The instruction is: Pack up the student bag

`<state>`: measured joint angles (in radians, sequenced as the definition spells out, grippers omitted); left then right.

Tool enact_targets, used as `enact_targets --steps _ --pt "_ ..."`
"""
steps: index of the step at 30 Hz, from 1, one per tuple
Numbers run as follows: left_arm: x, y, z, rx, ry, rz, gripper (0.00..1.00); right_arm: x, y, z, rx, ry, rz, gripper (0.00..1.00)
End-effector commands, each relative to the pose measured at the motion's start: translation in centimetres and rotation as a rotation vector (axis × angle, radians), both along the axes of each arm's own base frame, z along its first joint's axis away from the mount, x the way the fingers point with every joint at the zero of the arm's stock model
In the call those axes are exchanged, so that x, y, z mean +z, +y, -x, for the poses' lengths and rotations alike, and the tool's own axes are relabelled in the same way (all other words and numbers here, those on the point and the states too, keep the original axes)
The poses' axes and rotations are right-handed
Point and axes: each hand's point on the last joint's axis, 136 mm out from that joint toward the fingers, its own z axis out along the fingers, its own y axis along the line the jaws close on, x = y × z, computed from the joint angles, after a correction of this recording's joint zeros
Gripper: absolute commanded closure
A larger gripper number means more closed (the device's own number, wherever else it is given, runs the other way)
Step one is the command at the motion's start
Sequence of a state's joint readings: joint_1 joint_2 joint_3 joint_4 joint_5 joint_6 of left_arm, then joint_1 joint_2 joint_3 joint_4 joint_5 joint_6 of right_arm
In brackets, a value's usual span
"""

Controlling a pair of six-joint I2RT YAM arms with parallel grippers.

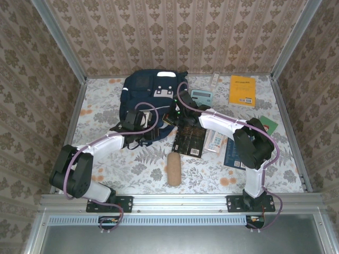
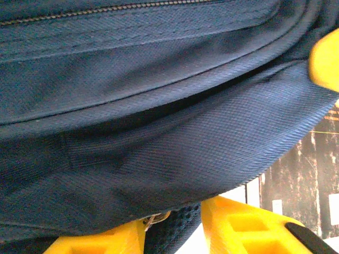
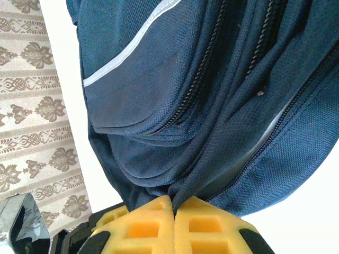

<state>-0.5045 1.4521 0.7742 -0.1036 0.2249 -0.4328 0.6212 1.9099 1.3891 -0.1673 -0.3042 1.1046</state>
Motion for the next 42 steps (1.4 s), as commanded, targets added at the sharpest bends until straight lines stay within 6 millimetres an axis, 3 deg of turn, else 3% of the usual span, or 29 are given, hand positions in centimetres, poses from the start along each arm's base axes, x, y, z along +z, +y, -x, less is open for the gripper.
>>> enact_targets --steps 1,6,8,9,15,25,32,34,42 --pt "2.3 -1.5 -0.6 -0.054 -0.074 0.023 0.68 4.5 1.2 -0.6 0.021 -0.068 -0.096 1.0" --pt "1.9 -1.2 -0.6 -0.04 -0.07 -0.01 0.67 4.5 1.3 -0.7 0.023 -0.068 -0.105 1.0" --pt "2.0 -1.5 -0.6 -0.048 -0.072 -0.001 0.79 4.5 1.4 -0.7 0.026 -0.067 -0.107 1.0" --pt "2.2 -1.7 -0.6 -0.051 -0.073 0.006 0.8 4.4 1.4 -0.7 0.027 -0.065 -0.107 1.0" --pt "3.4 -2.1 -0.5 -0.053 -0.092 0.017 0.7 4.1 1.3 -0.7 0.022 -0.058 -0.104 1.0" --pt "0.9 -1.0 -1.5 0.025 -0.058 -0.067 0.68 4.1 1.5 -0.7 0.028 -0.056 -0.113 1.0" --pt "0.6 -0.3 -2.2 0.097 -0.053 -0.099 0.69 4.2 1.5 -0.7 0.028 -0.057 -0.114 1.0" --pt "0.7 -0.1 -2.3 0.119 -0.051 -0.102 0.72 4.1 1.5 -0.7 0.028 -0.056 -0.114 1.0" --pt "1.0 0.6 -2.0 0.143 -0.04 -0.118 1.0 4.0 1.5 -0.8 0.028 -0.054 -0.113 1.0"
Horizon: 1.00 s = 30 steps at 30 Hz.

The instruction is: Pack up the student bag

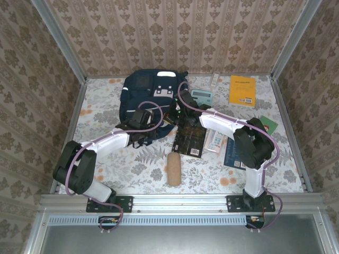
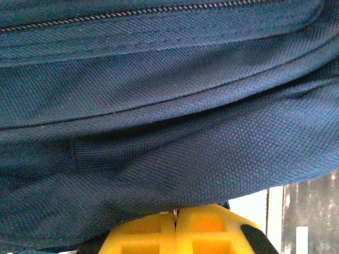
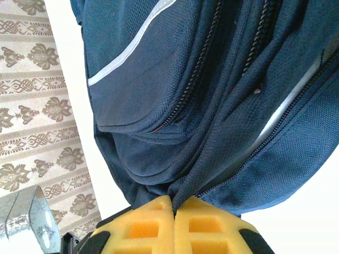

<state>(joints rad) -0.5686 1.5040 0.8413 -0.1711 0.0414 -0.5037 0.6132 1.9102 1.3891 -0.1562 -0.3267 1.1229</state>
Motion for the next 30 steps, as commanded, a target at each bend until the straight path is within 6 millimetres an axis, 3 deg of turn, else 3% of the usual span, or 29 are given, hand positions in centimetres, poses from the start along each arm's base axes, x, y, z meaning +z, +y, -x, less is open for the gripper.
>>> enact_targets --steps 1,7,12,30 --pt "1.7 0.4 -0.9 0.036 -0.045 -0.009 1.0 3.7 1.4 -0.7 0.03 -0.067 -0.087 1.0" --pt "2.6 3.1 0.0 0.085 -0.045 -0.051 1.0 3.7 0.3 -0.8 0.011 -0.071 -0.076 1.0" --pt "3.1 7.0 0.2 0.168 -0.031 -0.041 1.0 3.0 -1.5 -0.9 -0.025 -0.062 -0.065 1.0" --pt "0.6 17.9 -0.7 0.465 0.113 -0.118 1.0 2.8 -7.3 -1.3 -0.096 -0.082 -0.014 1.0"
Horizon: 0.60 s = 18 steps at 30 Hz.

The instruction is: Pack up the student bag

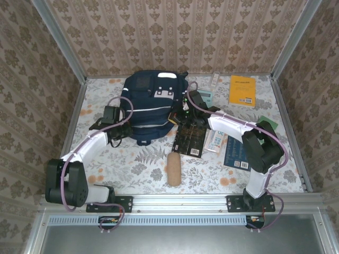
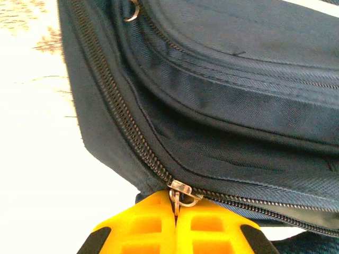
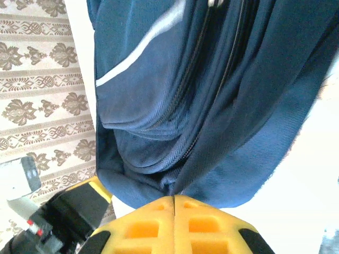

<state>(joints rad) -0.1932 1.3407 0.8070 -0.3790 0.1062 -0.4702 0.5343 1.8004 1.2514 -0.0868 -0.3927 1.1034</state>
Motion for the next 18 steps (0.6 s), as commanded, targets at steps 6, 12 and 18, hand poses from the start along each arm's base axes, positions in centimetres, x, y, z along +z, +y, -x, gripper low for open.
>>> enact_targets --steps 6,12,18 --pt "-0.2 6.5 0.5 0.218 0.034 -0.14 1.0 1.9 -4.9 -2.5 -0.07 -0.076 0.071 1.0" --pt "0.9 5.6 3.2 0.201 -0.002 -0.122 1.0 2.1 -5.0 -3.8 -0.022 -0.103 0.107 1.0" --pt "1.7 1.1 5.1 0.102 -0.045 -0.067 1.0 0.8 -4.0 -3.7 0.004 -0.059 0.089 0.74"
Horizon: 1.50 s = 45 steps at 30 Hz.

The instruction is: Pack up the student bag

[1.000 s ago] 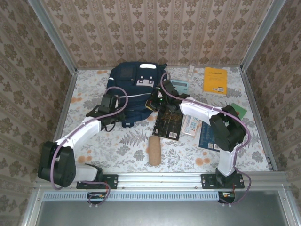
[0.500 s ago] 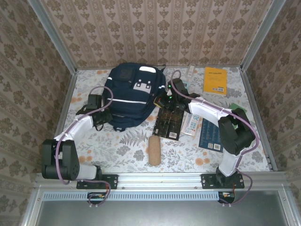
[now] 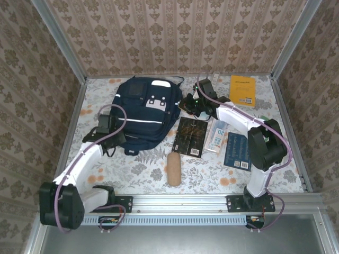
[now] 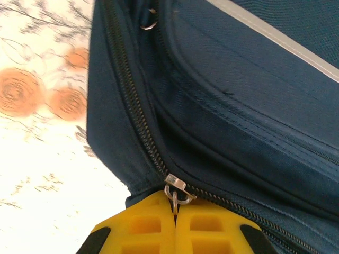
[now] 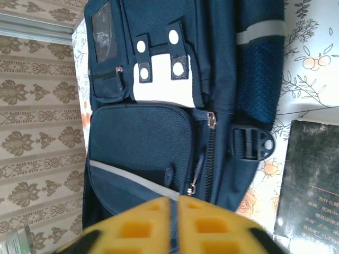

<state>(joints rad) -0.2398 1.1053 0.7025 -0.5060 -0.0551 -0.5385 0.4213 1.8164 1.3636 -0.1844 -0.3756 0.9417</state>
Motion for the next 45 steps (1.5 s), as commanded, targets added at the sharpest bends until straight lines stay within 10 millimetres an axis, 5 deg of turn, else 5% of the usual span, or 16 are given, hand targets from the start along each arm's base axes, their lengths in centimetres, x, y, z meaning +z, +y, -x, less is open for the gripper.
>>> enact_targets --steps 1,3,7,14,22,37,45 --pt "0.7 -2.0 0.8 -0.012 -0.031 0.04 1.0 -1.4 0.6 1.0 0.031 0.06 0.007 0.66" --pt "0.8 -3.4 1.1 -0.044 -0.04 0.058 1.0 -1.9 1.0 2.2 0.036 0.085 0.016 0.56" --pt "0.6 -5.3 1.7 -0.096 -0.043 0.079 1.0 -3.7 2.2 5.7 0.046 0.159 0.036 0.49" --pt "0.4 -6.9 2.3 -0.153 -0.039 0.059 1.0 -7.1 3.9 9.2 0.064 0.249 0.088 0.45" --pt "0.5 -7.0 2.9 -0.166 -0.043 0.055 1.0 -6.3 5.9 7.0 0.098 0.198 0.085 0.5" --pt "0.8 -6.7 4.4 -0.154 -0.069 0.052 1.0 -8.8 8.3 3.8 0.123 0.265 0.149 0.53" --pt "0.6 -8.7 4.6 -0.185 -0.08 0.102 1.0 -8.0 8.1 1.0 0.106 0.199 0.166 0.53"
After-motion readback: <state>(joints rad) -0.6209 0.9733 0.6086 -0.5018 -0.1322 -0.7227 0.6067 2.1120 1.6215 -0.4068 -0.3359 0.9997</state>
